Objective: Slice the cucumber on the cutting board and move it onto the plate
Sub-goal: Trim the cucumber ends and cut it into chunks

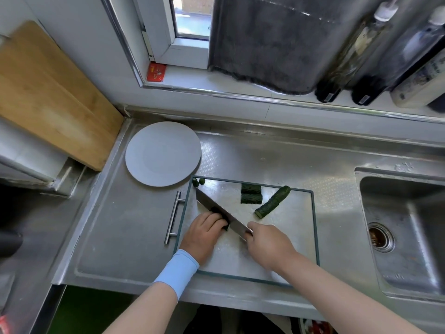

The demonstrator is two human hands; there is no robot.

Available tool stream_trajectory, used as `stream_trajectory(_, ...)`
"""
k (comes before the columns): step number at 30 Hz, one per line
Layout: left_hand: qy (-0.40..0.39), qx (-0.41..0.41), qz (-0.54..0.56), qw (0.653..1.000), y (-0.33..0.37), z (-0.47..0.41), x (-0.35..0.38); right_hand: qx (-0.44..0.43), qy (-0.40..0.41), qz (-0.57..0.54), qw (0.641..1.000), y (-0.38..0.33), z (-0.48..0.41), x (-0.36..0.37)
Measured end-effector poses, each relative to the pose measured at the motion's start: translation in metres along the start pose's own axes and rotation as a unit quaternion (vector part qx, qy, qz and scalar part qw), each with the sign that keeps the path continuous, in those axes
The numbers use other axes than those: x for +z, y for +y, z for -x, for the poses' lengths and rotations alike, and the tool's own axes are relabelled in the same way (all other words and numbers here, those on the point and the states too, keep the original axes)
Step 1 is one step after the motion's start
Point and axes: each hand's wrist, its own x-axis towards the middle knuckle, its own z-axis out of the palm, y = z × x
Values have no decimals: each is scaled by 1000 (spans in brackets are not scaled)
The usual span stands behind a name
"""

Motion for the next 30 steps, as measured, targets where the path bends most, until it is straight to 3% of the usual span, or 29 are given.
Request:
stream_trajectory(6,-59,36,-25,997,-1,-12,-13,-7,7,-98,995,-9,-5,-26)
stream_trajectory(11,-143,58,-40,987,-10,-26,-20,-18,52,-93,994,-7,-8,-45)
stream_trajectory(18,-196,-49,-39,979,-34,-46,-39,-28,144,17,989,6,-12,-51)
stream_trajectory(20,-151,-121,-12,981,-35,-53,-50,-45,162,57,984,11,-12,-50)
stream_trajectory(23,25,-263,18,964,-43,-68,-80,-83,178,128,972,20,-12,-52)
stream_trajectory(25,61,-248,0,967,-51,-81,-97,-112,174,180,962,22,-12,-54)
stream_trajectory(27,-35,-229,42,972,-53,-99,-105,-147,166,222,949,22,-13,-55)
stream_trajectory(30,-264,-228,116,930,-33,-127,-105,-216,183,271,920,15,-14,-55)
